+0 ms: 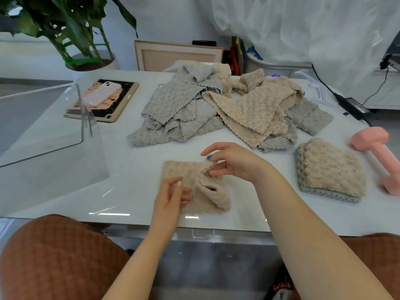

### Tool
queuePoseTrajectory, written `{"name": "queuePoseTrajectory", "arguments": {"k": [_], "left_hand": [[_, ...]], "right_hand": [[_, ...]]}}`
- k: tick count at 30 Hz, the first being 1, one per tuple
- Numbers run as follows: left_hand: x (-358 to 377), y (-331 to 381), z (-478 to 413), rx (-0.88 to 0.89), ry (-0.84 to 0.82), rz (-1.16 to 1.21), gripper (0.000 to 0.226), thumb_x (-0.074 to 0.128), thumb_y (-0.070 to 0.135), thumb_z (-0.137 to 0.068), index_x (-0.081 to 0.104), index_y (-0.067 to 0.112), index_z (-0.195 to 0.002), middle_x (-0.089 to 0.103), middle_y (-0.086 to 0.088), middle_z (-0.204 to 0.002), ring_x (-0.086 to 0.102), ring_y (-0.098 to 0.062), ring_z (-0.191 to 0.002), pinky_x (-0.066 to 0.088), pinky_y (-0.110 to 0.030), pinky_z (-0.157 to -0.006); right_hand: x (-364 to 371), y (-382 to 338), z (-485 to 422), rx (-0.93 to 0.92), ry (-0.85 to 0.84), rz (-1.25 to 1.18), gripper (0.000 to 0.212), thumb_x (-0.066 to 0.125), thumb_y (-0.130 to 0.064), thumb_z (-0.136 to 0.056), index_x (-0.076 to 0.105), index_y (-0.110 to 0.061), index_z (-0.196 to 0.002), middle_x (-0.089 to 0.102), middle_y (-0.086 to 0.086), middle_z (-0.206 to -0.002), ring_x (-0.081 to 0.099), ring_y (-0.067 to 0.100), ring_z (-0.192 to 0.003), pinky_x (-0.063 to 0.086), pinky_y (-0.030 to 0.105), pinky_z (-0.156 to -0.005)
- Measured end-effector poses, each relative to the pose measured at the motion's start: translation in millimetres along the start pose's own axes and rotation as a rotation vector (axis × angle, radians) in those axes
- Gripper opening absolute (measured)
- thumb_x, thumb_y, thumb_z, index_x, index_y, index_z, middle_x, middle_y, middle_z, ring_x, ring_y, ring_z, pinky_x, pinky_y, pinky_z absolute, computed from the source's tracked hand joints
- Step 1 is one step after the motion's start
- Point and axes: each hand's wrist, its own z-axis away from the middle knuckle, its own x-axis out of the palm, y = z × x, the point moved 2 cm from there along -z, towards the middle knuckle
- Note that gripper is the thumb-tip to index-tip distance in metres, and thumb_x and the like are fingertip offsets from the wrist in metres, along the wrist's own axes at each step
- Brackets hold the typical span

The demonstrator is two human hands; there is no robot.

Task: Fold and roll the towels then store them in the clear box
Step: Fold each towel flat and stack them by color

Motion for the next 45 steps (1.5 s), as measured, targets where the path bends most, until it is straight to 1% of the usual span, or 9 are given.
{"name": "queuePoseTrajectory", "arguments": {"k": [5, 10, 14, 23, 30, 33, 36, 41, 45], "left_hand": [[-29.9, 21.6, -17.8, -0.377, -0.090, -0.003, 0.032, 0.045, 0.045, -0.096, 0.055, 0.017, -0.106, 0.068, -0.008, -0.091, 0.071, -0.025, -0.075, 0.057, -0.034, -0.069], [-35.3, 6.8, -12.8, -0.269, -0.064, -0.202, 0.051, 0.067, 0.014, -0.083, 0.041, 0.012, -0.128, 0.066, -0.008, -0.085, 0.067, -0.015, -0.065, 0.055, -0.028, -0.069], [-39.7, 14.6, -9.2, -0.219, -0.096, -0.237, 0.045, 0.059, 0.005, -0.084, 0.040, 0.020, -0.122, 0.063, -0.007, -0.080, 0.061, -0.013, -0.062, 0.051, -0.022, -0.059], [-64.0, 9.9, -10.4, -0.257, -0.030, -0.592, 0.054, 0.056, 0.019, -0.084, 0.037, 0.010, -0.134, 0.064, -0.005, -0.081, 0.060, -0.014, -0.070, 0.044, -0.021, -0.057], [-70.3, 14.9, -11.6, -0.243, 0.015, -0.784, 0.017, 0.059, 0.026, -0.081, 0.060, 0.010, -0.086, 0.066, -0.008, -0.082, 0.061, -0.021, -0.077, 0.049, -0.034, -0.070], [-65.6, 18.3, -8.6, -0.183, -0.032, -0.809, 0.013, 0.063, 0.032, -0.079, 0.058, 0.019, -0.079, 0.061, 0.003, -0.080, 0.058, -0.013, -0.076, 0.049, -0.031, -0.070], [-53.6, 24.5, -7.4, -0.101, -0.098, -0.742, 0.012, 0.067, 0.029, -0.076, 0.059, 0.020, -0.078, 0.063, 0.004, -0.081, 0.059, -0.011, -0.077, 0.049, -0.026, -0.067], [-22.3, 49.9, -21.0, 0.113, -0.165, -0.467, 0.019, 0.069, 0.010, -0.077, 0.057, 0.024, -0.084, 0.062, 0.005, -0.081, 0.055, -0.005, -0.069, 0.043, -0.018, -0.065], [11.9, 95.2, -17.9, 0.555, -0.114, -0.381, 0.028, 0.068, 0.006, -0.082, 0.065, 0.022, -0.105, 0.066, 0.015, -0.096, 0.059, 0.000, -0.089, 0.043, -0.009, -0.080]], "right_hand": [[36.4, 3.0, -27.9, 0.060, -0.005, 0.108, 0.028, 0.048, 0.007, -0.087, 0.063, -0.006, -0.107, 0.064, 0.019, -0.102, 0.068, 0.026, -0.087, 0.060, 0.031, -0.073], [42.7, 4.7, -38.5, -0.176, 0.195, 0.692, 0.024, 0.055, -0.003, -0.085, 0.064, -0.017, -0.103, 0.051, -0.002, -0.083, 0.053, 0.019, -0.079, 0.046, 0.027, -0.064], [42.7, 14.1, -48.2, -0.289, 0.254, 1.227, 0.017, 0.049, -0.023, -0.092, 0.059, -0.026, -0.105, 0.035, 0.000, -0.111, 0.033, 0.022, -0.107, 0.031, 0.031, -0.083], [90.4, 30.5, -80.7, -0.439, 0.139, 1.186, 0.015, 0.040, -0.019, -0.097, 0.053, -0.019, -0.105, 0.048, 0.001, -0.112, 0.043, 0.022, -0.107, 0.030, 0.037, -0.087], [79.8, 25.6, -78.2, -0.205, -0.117, 0.896, 0.042, 0.057, -0.033, -0.091, 0.041, -0.020, -0.128, 0.042, -0.001, -0.115, 0.050, 0.021, -0.104, 0.045, 0.034, -0.088], [67.3, 12.4, -66.5, -0.135, -0.275, 1.124, 0.022, 0.066, -0.028, -0.086, 0.051, -0.019, -0.099, 0.049, -0.010, -0.091, 0.050, 0.013, -0.084, 0.039, 0.020, -0.064], [39.7, 4.4, -46.5, -0.012, -0.345, 1.091, 0.013, 0.069, -0.014, -0.082, 0.060, -0.011, -0.091, 0.057, -0.002, -0.083, 0.054, 0.014, -0.076, 0.042, 0.026, -0.065], [-19.8, -2.3, 4.4, -0.074, -0.135, 0.851, 0.018, 0.065, 0.003, -0.077, 0.061, -0.011, -0.086, 0.053, 0.000, -0.075, 0.048, 0.011, -0.065, 0.039, 0.020, -0.055], [-63.2, -16.5, 35.6, -0.509, 0.314, 0.724, 0.019, 0.068, 0.003, -0.076, 0.062, -0.014, -0.082, 0.059, 0.005, -0.081, 0.051, 0.015, -0.072, 0.039, 0.028, -0.064]]}}
